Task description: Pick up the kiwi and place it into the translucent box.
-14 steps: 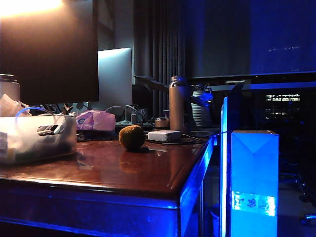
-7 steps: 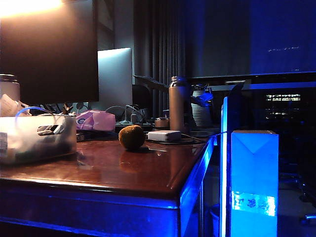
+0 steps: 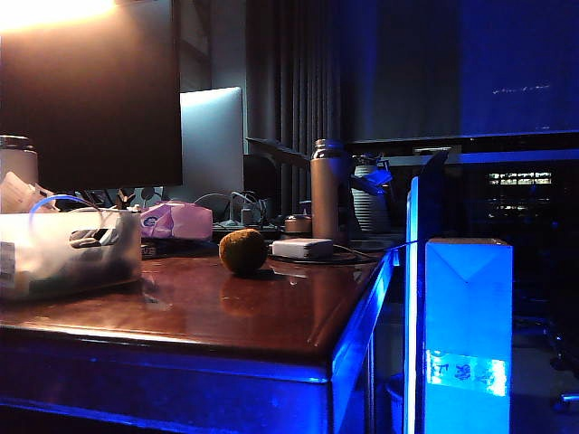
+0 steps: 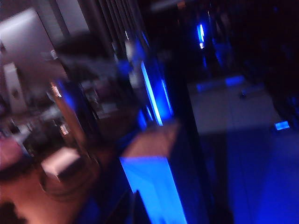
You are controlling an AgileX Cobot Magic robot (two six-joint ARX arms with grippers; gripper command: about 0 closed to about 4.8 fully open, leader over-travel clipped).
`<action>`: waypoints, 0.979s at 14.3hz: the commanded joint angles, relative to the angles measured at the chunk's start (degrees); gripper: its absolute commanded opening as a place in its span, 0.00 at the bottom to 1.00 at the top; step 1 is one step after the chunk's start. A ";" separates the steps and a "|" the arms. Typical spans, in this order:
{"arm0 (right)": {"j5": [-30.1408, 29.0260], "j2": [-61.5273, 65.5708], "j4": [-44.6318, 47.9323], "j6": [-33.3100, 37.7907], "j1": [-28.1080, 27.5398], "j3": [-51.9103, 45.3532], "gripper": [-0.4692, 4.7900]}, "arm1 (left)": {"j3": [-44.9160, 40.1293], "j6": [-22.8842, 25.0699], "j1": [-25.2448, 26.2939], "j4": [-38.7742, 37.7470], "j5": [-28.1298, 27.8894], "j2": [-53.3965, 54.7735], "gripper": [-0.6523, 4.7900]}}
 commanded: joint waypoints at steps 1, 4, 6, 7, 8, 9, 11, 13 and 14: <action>-0.35 12.70 0.98 0.33 0.04 10.12 0.09 | 24.68 13.70 -0.02 -18.60 4.09 19.82 0.11; -13.64 35.60 1.79 -10.71 0.13 24.30 0.09 | 53.68 15.52 -0.02 -44.28 18.64 39.74 0.11; -20.28 48.68 0.22 -10.80 1.31 33.24 0.09 | 61.24 15.47 -0.07 -50.75 20.20 45.18 0.11; -20.70 55.08 -1.66 -11.34 3.21 38.58 0.09 | 62.18 15.26 -0.07 -51.49 20.20 45.90 0.11; -20.94 61.46 -2.89 -14.10 5.51 43.78 0.09 | 62.16 15.23 -0.07 -51.47 20.15 45.99 0.11; -21.09 67.63 -2.93 -16.41 8.48 48.72 0.09 | 62.16 15.23 -0.04 -51.45 20.11 45.99 0.11; -21.09 80.70 -2.95 -17.51 14.32 58.97 0.09 | 62.16 15.26 -0.07 -51.41 20.20 45.99 0.11; -20.94 91.97 -2.32 -17.03 19.41 66.86 0.09 | 62.16 15.26 -0.09 -51.41 20.20 45.99 0.11; -20.28 97.26 0.07 -12.92 21.59 69.94 0.09 | 62.16 15.23 -0.09 -51.45 20.20 45.99 0.11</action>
